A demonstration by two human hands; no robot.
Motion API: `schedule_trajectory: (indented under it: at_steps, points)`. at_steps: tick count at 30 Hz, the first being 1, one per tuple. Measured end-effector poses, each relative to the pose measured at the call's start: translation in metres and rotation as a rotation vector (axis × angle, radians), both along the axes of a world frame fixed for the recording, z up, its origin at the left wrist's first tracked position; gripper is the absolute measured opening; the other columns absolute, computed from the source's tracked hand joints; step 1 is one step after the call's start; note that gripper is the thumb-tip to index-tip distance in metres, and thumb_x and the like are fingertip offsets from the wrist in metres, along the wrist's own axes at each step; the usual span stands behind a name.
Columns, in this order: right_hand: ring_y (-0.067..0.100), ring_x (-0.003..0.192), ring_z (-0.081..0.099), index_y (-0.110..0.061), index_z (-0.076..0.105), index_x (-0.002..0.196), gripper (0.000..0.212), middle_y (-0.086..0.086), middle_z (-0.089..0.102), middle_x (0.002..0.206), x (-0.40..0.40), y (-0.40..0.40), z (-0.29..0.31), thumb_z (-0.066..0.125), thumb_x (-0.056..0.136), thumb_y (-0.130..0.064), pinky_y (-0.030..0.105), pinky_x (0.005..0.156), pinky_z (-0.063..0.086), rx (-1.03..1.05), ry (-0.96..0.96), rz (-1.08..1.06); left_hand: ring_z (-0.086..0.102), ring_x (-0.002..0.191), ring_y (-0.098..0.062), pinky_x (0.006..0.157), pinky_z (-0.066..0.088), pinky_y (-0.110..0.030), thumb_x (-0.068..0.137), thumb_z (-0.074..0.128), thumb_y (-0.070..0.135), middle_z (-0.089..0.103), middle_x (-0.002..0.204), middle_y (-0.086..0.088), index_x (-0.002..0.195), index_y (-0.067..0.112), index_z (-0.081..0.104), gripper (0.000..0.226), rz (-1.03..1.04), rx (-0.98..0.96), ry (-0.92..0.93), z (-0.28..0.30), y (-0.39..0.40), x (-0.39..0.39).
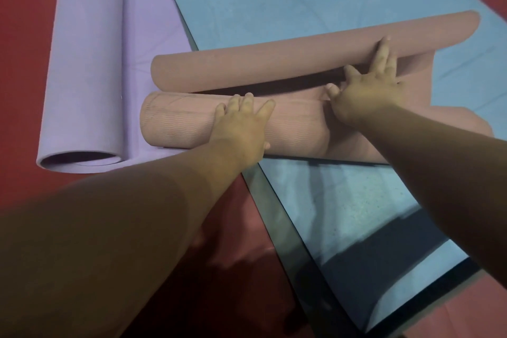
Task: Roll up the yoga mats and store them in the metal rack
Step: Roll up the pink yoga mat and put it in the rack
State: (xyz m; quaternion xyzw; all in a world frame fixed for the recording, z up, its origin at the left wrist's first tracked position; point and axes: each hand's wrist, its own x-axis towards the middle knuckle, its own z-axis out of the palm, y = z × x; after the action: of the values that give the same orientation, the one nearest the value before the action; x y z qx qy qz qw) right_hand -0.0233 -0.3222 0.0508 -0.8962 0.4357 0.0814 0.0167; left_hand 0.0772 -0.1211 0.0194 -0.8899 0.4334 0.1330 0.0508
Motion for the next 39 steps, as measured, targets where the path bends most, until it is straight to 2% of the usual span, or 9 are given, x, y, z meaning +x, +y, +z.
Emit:
schedule_trajectory:
  at_steps: [4,9,19,25,28,31,33,36,39]
  points:
    - [0.048,0.143,0.030,-0.040,-0.001,0.159,0.080,0.031,0.004,0.163,0.011,0.000,-0.002,0.043,0.095,-0.060,0.050,0.113,0.031,0.088,-0.067,-0.079,0.013,0.153,-0.034,0.122,0.015,-0.052,0.091,0.064,0.055,0.015,0.166,-0.015,0.159,0.036,0.007,0.090,-0.006,0.009,0.040,0.006,-0.005,0.012]
    - [0.037,0.114,0.057,-0.023,-0.006,0.160,0.097,0.021,0.057,0.132,0.014,0.005,-0.005,0.060,0.090,-0.030,0.035,0.094,0.042,0.361,-0.502,0.037,0.028,0.143,-0.033,0.120,0.022,-0.051,0.088,0.069,0.052,0.029,0.150,-0.016,0.160,0.033,0.014,0.092,-0.011,-0.044,0.039,0.005,-0.008,0.013]
    - [0.041,0.097,0.059,-0.019,0.021,0.157,0.080,0.016,0.046,0.137,0.005,0.022,0.011,0.055,0.085,-0.014,0.036,0.078,0.041,0.134,-0.522,0.162,0.040,0.135,-0.032,0.114,0.032,-0.047,0.085,0.075,0.048,0.049,0.142,-0.007,0.146,0.026,0.038,0.074,0.010,-0.136,0.098,0.015,-0.010,0.025]
    - [0.038,0.109,0.057,-0.014,0.023,0.157,0.083,0.013,0.049,0.140,-0.055,0.059,-0.002,0.064,0.085,-0.014,0.039,0.081,0.046,0.207,-0.535,0.280,0.043,0.118,-0.029,0.092,0.039,-0.039,0.090,0.066,0.052,0.048,0.127,-0.006,0.136,0.030,0.053,0.053,0.143,-0.257,-0.137,0.006,0.000,0.006]
    - [0.032,0.111,0.056,-0.014,0.019,0.158,0.088,0.013,0.049,0.141,-0.076,0.080,-0.012,0.067,0.084,-0.012,0.035,0.087,0.043,0.304,-0.502,0.301,0.054,0.107,-0.034,0.079,0.041,-0.038,0.097,0.065,0.037,0.046,0.118,-0.012,0.132,0.022,0.054,0.040,0.242,-0.282,0.080,0.008,-0.004,0.000]
    - [0.032,0.105,0.058,-0.015,0.014,0.160,0.094,0.014,0.048,0.135,-0.081,0.085,-0.016,0.069,0.083,-0.015,0.033,0.087,0.045,0.384,-0.475,0.308,0.057,0.113,-0.032,0.093,0.047,-0.035,0.095,0.063,0.027,0.046,0.134,-0.012,0.146,0.024,0.050,0.053,0.369,-0.378,0.255,0.005,-0.004,-0.003]
    - [0.034,0.106,0.056,-0.013,0.013,0.159,0.095,0.017,0.051,0.128,-0.077,0.084,-0.016,0.067,0.081,-0.019,0.038,0.091,0.047,0.378,-0.467,0.304,0.057,0.115,-0.027,0.104,0.045,-0.034,0.087,0.063,0.031,0.049,0.136,-0.010,0.143,0.027,0.055,0.057,0.618,-0.541,0.455,0.007,-0.009,-0.011]
    - [0.034,0.107,0.051,-0.009,0.017,0.158,0.094,0.013,0.056,0.106,-0.068,0.087,-0.013,0.066,0.079,-0.022,0.048,0.092,0.047,0.347,-0.416,0.315,0.065,0.089,-0.025,0.091,0.051,-0.038,0.078,0.069,0.048,0.069,0.098,-0.004,0.109,0.016,0.072,0.045,1.192,-0.959,0.941,0.029,-0.028,-0.020]
    - [0.030,0.105,0.049,-0.013,0.018,0.156,0.093,0.010,0.052,0.110,-0.067,0.086,-0.012,0.063,0.077,-0.025,0.047,0.093,0.046,0.374,-0.423,0.301,0.065,0.103,-0.024,0.098,0.049,-0.041,0.087,0.067,0.060,0.068,0.120,-0.004,0.126,0.021,0.065,0.055,1.459,-1.012,1.347,0.052,-0.045,-0.019]
